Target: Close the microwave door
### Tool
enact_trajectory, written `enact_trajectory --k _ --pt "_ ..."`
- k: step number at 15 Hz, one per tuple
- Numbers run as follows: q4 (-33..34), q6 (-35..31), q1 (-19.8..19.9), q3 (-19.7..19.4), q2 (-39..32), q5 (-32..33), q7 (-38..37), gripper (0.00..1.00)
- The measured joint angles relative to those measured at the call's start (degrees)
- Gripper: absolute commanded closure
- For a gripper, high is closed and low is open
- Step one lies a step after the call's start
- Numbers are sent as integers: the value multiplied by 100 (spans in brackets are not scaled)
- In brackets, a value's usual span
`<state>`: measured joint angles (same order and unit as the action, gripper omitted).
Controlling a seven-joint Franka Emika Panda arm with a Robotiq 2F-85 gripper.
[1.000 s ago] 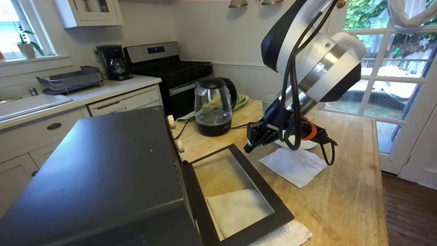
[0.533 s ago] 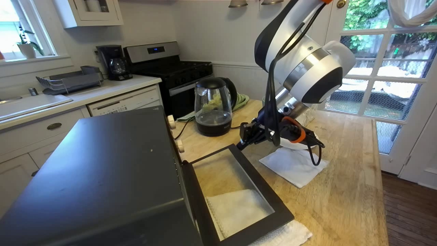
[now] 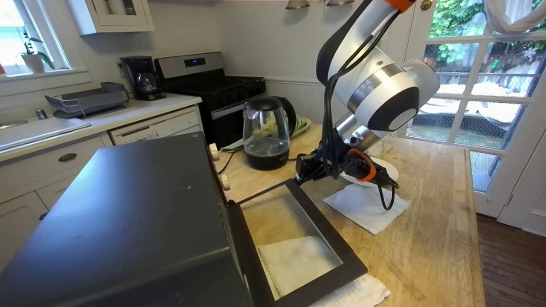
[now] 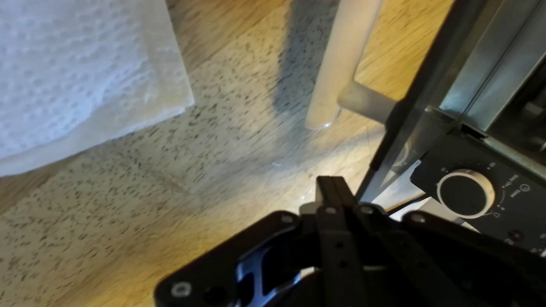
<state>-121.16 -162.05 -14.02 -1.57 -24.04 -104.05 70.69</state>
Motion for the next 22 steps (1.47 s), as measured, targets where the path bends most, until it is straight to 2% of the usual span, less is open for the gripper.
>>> enact_trajectory --k 8,22 --pt "-16 722 251 -1 207 -52 -58 100" --pt "-62 2581 508 156 903 -66 -36 100"
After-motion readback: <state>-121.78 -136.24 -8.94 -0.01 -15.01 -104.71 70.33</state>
